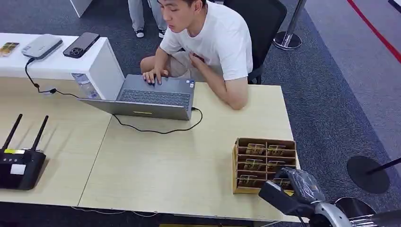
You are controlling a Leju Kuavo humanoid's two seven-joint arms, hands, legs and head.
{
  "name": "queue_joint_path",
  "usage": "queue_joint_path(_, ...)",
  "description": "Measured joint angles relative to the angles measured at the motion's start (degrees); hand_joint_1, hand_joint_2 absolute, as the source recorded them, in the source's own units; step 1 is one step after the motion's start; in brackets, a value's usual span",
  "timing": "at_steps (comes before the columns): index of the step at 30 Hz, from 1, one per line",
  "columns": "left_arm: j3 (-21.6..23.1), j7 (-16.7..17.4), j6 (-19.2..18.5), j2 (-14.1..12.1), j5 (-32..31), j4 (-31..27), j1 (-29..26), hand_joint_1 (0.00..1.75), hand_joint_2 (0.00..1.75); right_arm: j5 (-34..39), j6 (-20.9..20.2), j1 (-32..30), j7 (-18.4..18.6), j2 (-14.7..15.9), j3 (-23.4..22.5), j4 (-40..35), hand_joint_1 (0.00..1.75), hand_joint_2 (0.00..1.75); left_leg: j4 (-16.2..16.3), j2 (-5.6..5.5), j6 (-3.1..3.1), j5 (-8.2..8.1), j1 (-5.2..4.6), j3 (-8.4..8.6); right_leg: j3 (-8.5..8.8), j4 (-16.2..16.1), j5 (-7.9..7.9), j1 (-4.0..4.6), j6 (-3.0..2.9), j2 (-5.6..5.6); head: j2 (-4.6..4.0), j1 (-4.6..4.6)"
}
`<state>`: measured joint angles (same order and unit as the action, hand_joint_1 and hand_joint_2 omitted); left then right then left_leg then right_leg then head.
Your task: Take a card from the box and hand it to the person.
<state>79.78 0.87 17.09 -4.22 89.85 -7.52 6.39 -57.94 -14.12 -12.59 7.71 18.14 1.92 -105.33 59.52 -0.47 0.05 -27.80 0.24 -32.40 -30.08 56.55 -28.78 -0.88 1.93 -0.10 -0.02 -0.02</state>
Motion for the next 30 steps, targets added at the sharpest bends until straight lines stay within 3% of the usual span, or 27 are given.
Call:
queue_joint_path(2, 0.0, 0.0, 0.0, 0.0, 0.0, 0.0, 0.0, 0.00, 0.00, 0.0, 0.1, 0.0, 0.0, -0.1, 0.1, 0.0, 1.15, 1.75, 0.0, 0.00, 0.00, 0.00, 0.00, 0.00, 0.00, 0.0, 0.00, 0.00, 0.00, 0.00, 0.00, 0.00)
queue_joint_path(3, 0.0, 0.0, -0.1, 0.0, 0.0, 0.0, 0.0, 0.00, 0.00, 0.0, 0.1, 0.0, 0.1, -0.1, 0.2, 0.0, 1.33, 1.75, 0.0, 0.00, 0.00, 0.00, 0.00, 0.00, 0.00, 0.0, 0.00, 0.00, 0.00, 0.00, 0.00, 0.00)
queue_joint_path(4, 0.0, 0.0, -0.1, 0.0, 0.0, 0.0, 0.0, 0.00, 0.00, 0.0, 0.1, 0.0, 0.1, -0.1, 0.2, 0.0, 1.34, 1.75, 0.0, 0.00, 0.00, 0.00, 0.00, 0.00, 0.00, 0.0, 0.00, 0.00, 0.00, 0.00, 0.00, 0.00)
queue_joint_path(5, 0.0, -0.1, -0.2, 0.0, 0.0, 0.0, 0.0, 0.00, 0.00, -0.1, 0.1, 0.0, 0.1, -0.2, 0.3, 0.0, 1.48, 1.75, 0.0, 0.00, 0.00, 0.00, 0.00, 0.00, 0.00, 0.0, 0.00, 0.00, 0.00, 0.00, 0.00, 0.00)
queue_joint_path(9, 0.0, -0.6, -0.3, 0.0, 0.0, 0.0, 0.0, 0.00, 0.00, -0.1, 0.1, 0.1, 0.1, -0.2, 0.4, 0.0, 1.55, 1.75, 0.0, 0.00, 0.00, 0.00, 0.00, 0.00, 0.00, 0.0, 0.00, 0.00, 0.00, 0.00, 0.00, 0.00)
queue_joint_path(26, 0.0, -0.7, -0.1, 0.0, -0.2, 0.0, 0.0, 0.00, 0.00, 0.3, 0.3, 0.1, -0.2, 0.2, 0.5, 0.1, 1.55, 1.75, 0.0, 0.00, 0.00, 0.00, 0.00, 0.01, 0.00, 0.0, -0.01, 0.00, 0.00, 0.00, 0.00, 0.00)
queue_joint_path(30, 0.0, -0.7, -0.1, 0.0, 0.0, 0.0, 0.0, 0.00, 0.00, 0.2, 1.8, 0.1, -1.7, 0.2, 0.6, 0.1, 1.55, 1.75, 0.0, 0.00, 0.00, 0.00, 0.00, 0.00, 0.00, 0.0, -0.01, 0.00, 0.00, 0.00, 0.00, 0.00)
